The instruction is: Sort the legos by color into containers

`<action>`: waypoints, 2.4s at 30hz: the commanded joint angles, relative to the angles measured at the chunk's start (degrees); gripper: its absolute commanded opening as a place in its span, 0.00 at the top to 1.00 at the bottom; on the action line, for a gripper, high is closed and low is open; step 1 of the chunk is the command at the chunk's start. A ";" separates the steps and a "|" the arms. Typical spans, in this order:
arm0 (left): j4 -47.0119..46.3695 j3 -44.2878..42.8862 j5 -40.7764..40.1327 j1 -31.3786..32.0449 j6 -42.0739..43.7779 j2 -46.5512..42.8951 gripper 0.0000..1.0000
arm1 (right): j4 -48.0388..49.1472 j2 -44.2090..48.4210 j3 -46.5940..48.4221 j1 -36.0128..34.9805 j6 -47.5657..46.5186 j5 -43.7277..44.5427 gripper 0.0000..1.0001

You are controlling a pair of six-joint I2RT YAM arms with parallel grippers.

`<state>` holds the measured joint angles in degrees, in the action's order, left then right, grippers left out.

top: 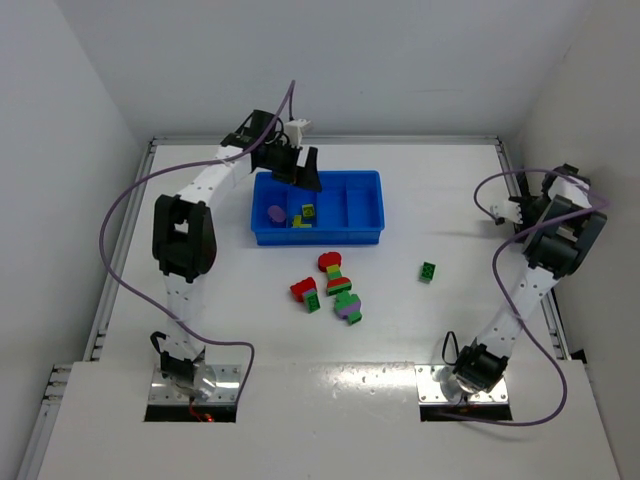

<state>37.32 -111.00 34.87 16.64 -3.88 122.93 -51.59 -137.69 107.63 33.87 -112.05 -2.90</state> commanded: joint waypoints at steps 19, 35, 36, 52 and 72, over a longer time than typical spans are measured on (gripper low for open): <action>-0.49 -3.34 -1.30 1.81 0.36 -0.15 0.00 | -2.90 -5.66 7.76 -1.00 -5.37 1.40 0.11; -0.49 -3.35 -1.30 1.81 0.36 0.38 0.00 | -4.39 -6.37 9.00 -2.66 -3.09 0.87 0.65; -0.49 -3.35 -1.30 1.81 0.36 0.38 0.00 | -5.18 -6.36 9.00 -2.67 -3.09 0.87 0.79; -0.49 -1.07 1.60 1.81 0.36 -0.15 0.00 | -1.58 5.31 -2.69 -6.18 3.50 -2.64 0.97; -0.49 3.51 4.41 1.29 0.36 -2.87 0.00 | -1.05 22.54 -15.87 -11.89 17.21 -6.75 0.98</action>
<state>37.28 -107.85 37.36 17.80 -3.86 122.96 -49.67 -121.10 92.82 23.88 -98.45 -3.86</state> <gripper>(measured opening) 0.995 0.494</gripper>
